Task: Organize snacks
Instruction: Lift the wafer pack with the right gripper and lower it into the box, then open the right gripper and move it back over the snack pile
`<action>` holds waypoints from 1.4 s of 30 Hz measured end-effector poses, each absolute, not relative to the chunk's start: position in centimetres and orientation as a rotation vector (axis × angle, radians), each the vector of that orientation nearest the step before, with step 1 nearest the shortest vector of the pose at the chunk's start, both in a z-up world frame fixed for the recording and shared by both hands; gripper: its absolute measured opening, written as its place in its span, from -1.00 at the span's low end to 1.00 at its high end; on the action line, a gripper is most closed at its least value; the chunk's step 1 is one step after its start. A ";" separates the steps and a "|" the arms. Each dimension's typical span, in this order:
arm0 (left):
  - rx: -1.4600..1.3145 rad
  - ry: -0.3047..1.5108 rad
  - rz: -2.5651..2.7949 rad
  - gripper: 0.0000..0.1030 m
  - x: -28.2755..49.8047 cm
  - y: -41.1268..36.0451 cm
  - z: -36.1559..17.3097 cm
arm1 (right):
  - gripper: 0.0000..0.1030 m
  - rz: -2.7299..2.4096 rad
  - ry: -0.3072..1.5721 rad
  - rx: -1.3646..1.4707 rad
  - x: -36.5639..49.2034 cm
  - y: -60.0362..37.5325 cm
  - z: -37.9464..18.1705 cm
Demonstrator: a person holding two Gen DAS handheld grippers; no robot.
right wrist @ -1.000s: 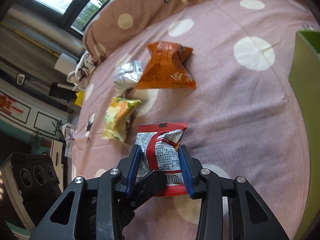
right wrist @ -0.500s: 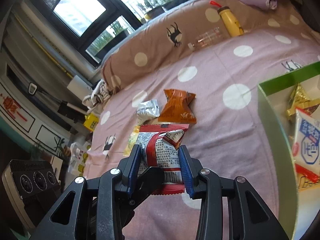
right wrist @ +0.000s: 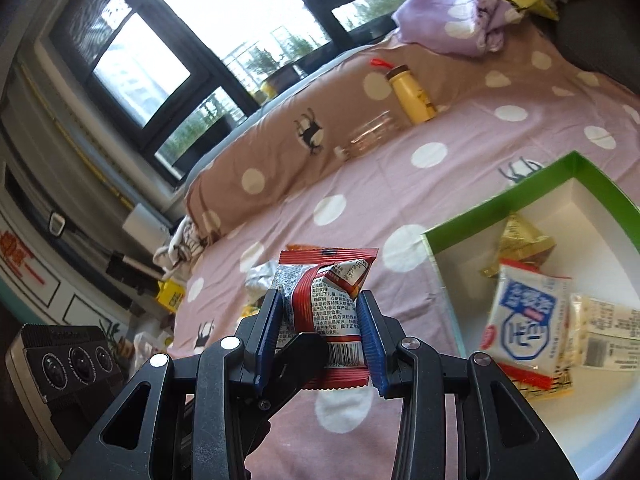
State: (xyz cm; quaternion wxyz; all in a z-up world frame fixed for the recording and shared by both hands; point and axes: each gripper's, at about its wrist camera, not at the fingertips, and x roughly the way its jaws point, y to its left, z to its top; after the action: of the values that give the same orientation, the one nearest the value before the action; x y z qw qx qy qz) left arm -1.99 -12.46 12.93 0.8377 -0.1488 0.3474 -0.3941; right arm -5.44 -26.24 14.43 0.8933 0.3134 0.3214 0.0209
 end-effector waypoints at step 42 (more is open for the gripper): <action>-0.182 0.886 -0.934 0.35 -1.8 -20.0 11.6 | 0.41 -0.399 0.629 0.811 -9.7 -37.0 11.4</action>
State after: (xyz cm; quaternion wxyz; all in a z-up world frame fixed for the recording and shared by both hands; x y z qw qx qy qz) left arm -1.85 -19.98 11.60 0.7960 -0.0848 0.4124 -0.4348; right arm -9.69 -36.96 11.37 0.8523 0.3851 0.2990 -0.1896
